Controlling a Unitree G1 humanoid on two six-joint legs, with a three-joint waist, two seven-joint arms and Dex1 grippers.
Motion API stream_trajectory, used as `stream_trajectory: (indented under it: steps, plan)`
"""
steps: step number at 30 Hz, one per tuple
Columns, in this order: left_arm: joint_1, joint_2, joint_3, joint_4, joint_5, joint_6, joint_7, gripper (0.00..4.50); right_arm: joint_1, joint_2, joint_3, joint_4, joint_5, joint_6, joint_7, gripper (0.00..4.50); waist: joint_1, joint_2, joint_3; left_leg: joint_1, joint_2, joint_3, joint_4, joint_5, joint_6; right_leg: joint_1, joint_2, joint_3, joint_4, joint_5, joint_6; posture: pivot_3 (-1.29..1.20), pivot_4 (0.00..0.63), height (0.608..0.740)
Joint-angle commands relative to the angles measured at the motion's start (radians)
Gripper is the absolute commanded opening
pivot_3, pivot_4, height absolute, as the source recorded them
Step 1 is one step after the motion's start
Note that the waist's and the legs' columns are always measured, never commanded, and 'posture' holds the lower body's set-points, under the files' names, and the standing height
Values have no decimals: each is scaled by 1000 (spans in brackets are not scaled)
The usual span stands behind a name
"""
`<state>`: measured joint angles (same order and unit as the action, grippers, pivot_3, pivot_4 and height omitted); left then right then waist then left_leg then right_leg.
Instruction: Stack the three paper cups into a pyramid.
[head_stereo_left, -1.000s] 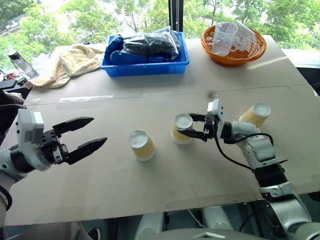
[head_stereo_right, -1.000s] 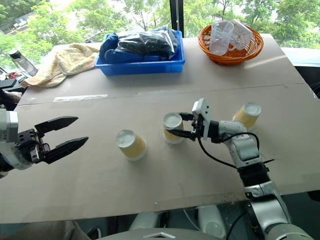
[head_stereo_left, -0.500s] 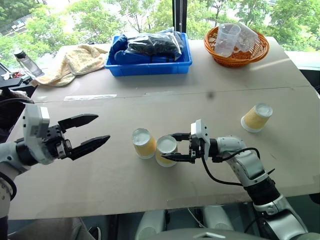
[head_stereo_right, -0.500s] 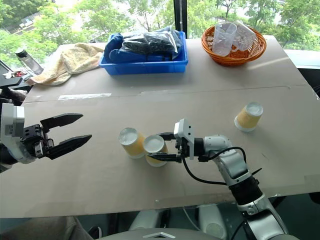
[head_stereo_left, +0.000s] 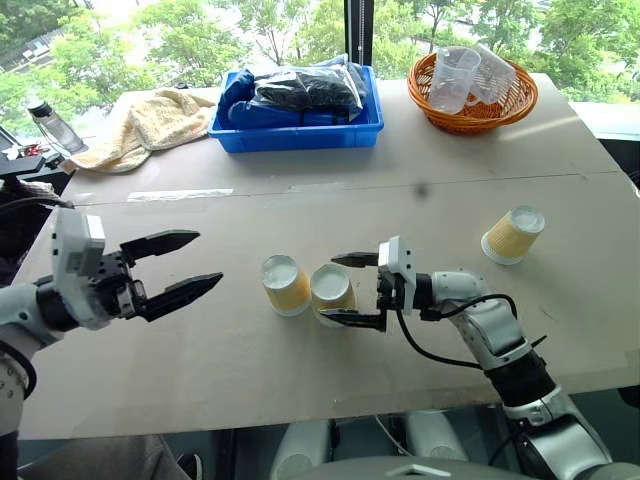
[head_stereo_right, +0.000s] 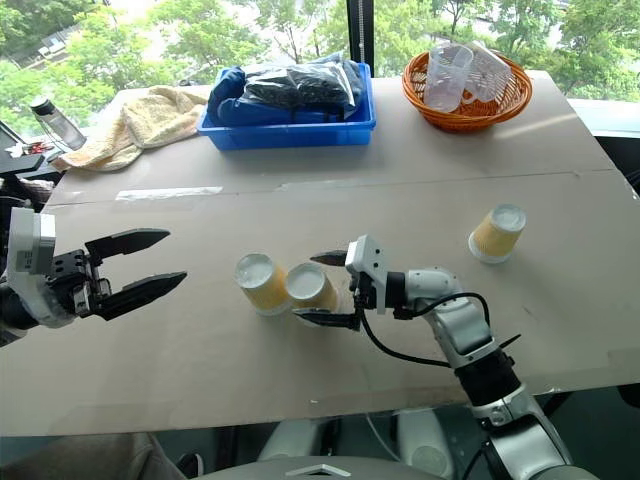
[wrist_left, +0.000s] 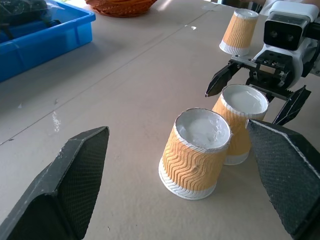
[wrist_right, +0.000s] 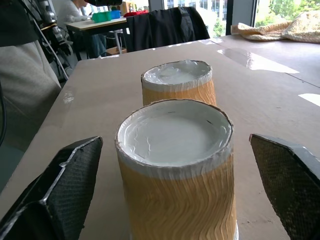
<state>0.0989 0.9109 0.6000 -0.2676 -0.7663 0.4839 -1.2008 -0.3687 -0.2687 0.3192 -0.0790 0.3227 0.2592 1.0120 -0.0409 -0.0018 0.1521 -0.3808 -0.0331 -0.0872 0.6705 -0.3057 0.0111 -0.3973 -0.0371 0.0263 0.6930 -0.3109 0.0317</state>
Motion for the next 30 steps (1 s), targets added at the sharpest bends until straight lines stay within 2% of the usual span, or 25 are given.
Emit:
stream_trajectory:
  steps: [1,4,7,12,17,20,30]
  plan:
    - [-41,9,-18,-3,-12,-10,-7,4500,18,-23,-81,-88,54,1,-21,4482,3,0,0,0,0,0,0,0,0,0,0,0,0,0,0,0,150,740]
    - [-87,-7,-74,-10,-17,-6,-1,4500,50,-55,-142,-131,79,-14,-38,4482,4,0,0,0,0,0,0,0,0,0,0,0,0,0,0,0,150,740]
    - [-142,-21,-133,-18,-27,2,3,4500,77,-60,-222,-164,59,-63,-116,4482,-1,0,0,0,0,0,0,0,0,0,0,0,1,0,0,0,150,740]
    - [-297,-56,-302,-64,-48,48,1,4500,109,-126,-526,-195,83,-50,-337,4482,23,-1,0,-2,-2,0,3,0,0,0,-1,-1,1,0,0,0,150,740]
    - [-395,-83,-389,-63,-40,53,-8,4500,143,-167,-652,-171,53,-44,-453,4482,15,-1,0,0,-1,1,1,0,0,0,1,1,2,0,0,0,150,740]
    - [-438,-93,-422,-54,-36,52,-21,4500,179,-175,-692,-151,61,-20,-492,4482,6,-1,0,0,0,2,1,0,0,0,2,2,3,0,0,0,150,740]
    - [-439,-93,-438,-40,-18,39,-31,4500,251,-118,-672,-77,45,-9,-560,4482,-1,-1,0,1,0,5,2,0,0,0,2,5,4,0,0,0,150,740]
